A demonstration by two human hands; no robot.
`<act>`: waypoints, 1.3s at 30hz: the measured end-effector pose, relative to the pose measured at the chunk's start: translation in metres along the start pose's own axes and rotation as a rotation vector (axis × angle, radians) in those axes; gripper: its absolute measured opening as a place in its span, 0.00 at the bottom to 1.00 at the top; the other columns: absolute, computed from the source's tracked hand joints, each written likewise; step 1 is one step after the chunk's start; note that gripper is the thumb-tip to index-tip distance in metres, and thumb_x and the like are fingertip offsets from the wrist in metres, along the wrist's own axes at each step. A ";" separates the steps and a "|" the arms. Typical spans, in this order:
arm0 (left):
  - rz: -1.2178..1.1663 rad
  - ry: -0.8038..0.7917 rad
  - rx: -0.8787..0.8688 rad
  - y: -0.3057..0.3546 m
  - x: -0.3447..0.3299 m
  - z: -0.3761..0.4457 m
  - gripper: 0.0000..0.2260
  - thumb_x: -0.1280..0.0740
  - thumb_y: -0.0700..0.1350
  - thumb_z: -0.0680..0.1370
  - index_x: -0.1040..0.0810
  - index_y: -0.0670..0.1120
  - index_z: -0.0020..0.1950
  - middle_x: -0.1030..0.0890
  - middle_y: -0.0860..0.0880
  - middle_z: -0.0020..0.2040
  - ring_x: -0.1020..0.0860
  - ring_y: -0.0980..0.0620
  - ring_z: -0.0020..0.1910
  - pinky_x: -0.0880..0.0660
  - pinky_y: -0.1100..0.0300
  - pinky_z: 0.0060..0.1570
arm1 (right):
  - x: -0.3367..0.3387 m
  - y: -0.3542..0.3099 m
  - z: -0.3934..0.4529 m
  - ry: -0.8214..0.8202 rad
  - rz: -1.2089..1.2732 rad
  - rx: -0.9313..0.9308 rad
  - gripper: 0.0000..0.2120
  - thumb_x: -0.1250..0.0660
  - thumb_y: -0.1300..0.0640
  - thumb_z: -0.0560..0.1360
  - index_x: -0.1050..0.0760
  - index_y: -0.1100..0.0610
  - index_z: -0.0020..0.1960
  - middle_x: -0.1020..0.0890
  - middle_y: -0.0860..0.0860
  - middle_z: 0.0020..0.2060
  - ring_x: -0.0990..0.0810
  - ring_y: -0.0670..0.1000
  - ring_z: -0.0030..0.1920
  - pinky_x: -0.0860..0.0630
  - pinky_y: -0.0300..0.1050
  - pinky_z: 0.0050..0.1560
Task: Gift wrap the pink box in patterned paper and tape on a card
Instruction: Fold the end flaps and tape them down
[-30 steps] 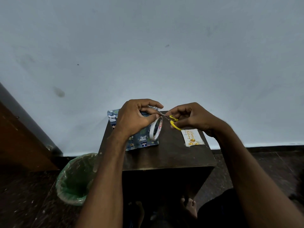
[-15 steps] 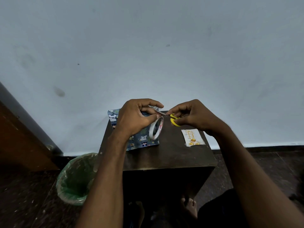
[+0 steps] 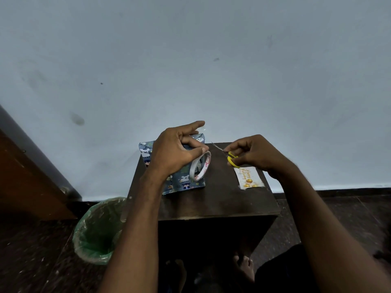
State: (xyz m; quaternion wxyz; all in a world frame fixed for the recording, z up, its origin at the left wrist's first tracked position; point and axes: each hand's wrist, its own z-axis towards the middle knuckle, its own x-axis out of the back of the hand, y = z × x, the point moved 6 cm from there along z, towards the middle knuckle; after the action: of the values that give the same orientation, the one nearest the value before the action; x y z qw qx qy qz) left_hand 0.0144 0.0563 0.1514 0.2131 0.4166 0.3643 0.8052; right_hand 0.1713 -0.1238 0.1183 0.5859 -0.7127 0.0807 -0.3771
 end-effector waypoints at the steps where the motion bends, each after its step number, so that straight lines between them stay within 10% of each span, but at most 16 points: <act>1: -0.006 0.000 0.001 0.000 0.000 0.000 0.28 0.19 0.47 0.74 0.20 0.57 0.73 0.12 0.61 0.45 0.20 0.65 0.65 0.25 0.48 0.72 | -0.001 0.011 0.005 0.063 -0.096 -0.038 0.15 0.21 0.68 0.66 0.12 0.53 0.49 0.12 0.52 0.38 0.12 0.53 0.45 0.15 0.50 0.52; 4: -0.022 -0.010 -0.003 -0.001 0.000 0.001 0.28 0.19 0.48 0.73 0.21 0.58 0.73 0.11 0.60 0.45 0.20 0.64 0.66 0.25 0.46 0.72 | -0.021 0.032 0.014 0.185 -0.548 -0.102 0.11 0.22 0.60 0.63 0.12 0.49 0.44 0.15 0.48 0.35 0.16 0.52 0.41 0.26 0.41 0.39; 13: -0.049 -0.017 0.007 -0.007 -0.003 -0.001 0.21 0.20 0.49 0.73 0.15 0.58 0.66 0.11 0.57 0.41 0.14 0.60 0.55 0.21 0.45 0.66 | -0.090 0.037 0.027 0.040 -0.953 -0.081 0.08 0.30 0.64 0.77 0.21 0.62 0.56 0.17 0.62 0.55 0.18 0.65 0.57 0.22 0.52 0.53; 18: -0.069 0.010 0.009 -0.008 -0.001 0.000 0.19 0.20 0.49 0.73 0.14 0.56 0.64 0.11 0.58 0.41 0.14 0.60 0.55 0.21 0.46 0.66 | -0.054 -0.003 0.021 0.450 -0.232 0.128 0.05 0.29 0.58 0.75 0.14 0.54 0.43 0.13 0.47 0.40 0.14 0.48 0.44 0.21 0.44 0.45; 21: -0.060 0.036 0.019 -0.007 -0.001 0.000 0.18 0.21 0.49 0.74 0.14 0.57 0.63 0.12 0.59 0.41 0.14 0.61 0.55 0.21 0.46 0.66 | -0.042 -0.038 0.014 0.411 0.283 0.290 0.07 0.29 0.62 0.77 0.13 0.55 0.50 0.12 0.48 0.44 0.14 0.49 0.47 0.17 0.49 0.50; 27: -0.004 0.078 0.013 -0.006 0.001 -0.005 0.19 0.22 0.44 0.74 0.15 0.52 0.65 0.12 0.60 0.39 0.15 0.64 0.53 0.24 0.48 0.69 | -0.052 -0.044 0.013 0.258 0.257 0.393 0.15 0.24 0.66 0.74 0.14 0.58 0.59 0.12 0.50 0.52 0.14 0.49 0.53 0.17 0.43 0.50; 33: 0.086 0.135 0.039 -0.015 -0.006 -0.013 0.14 0.23 0.50 0.75 0.14 0.51 0.60 0.13 0.65 0.40 0.25 0.70 0.69 0.55 0.48 0.80 | -0.052 -0.043 0.019 0.282 0.230 0.407 0.12 0.23 0.66 0.73 0.14 0.57 0.56 0.12 0.50 0.49 0.13 0.49 0.51 0.16 0.46 0.49; 39: -0.032 0.156 0.056 -0.012 -0.008 -0.013 0.09 0.23 0.56 0.71 0.11 0.54 0.47 0.13 0.66 0.50 0.27 0.69 0.71 0.56 0.45 0.80 | -0.053 -0.040 0.023 0.310 0.316 0.411 0.15 0.20 0.67 0.71 0.19 0.59 0.55 0.14 0.52 0.49 0.14 0.53 0.50 0.16 0.45 0.52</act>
State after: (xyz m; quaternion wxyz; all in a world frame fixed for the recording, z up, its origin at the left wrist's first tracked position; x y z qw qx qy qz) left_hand 0.0088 0.0541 0.1333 0.1852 0.3526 0.4087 0.8212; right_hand 0.1354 -0.0643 0.1300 0.7499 -0.4918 0.2014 -0.3939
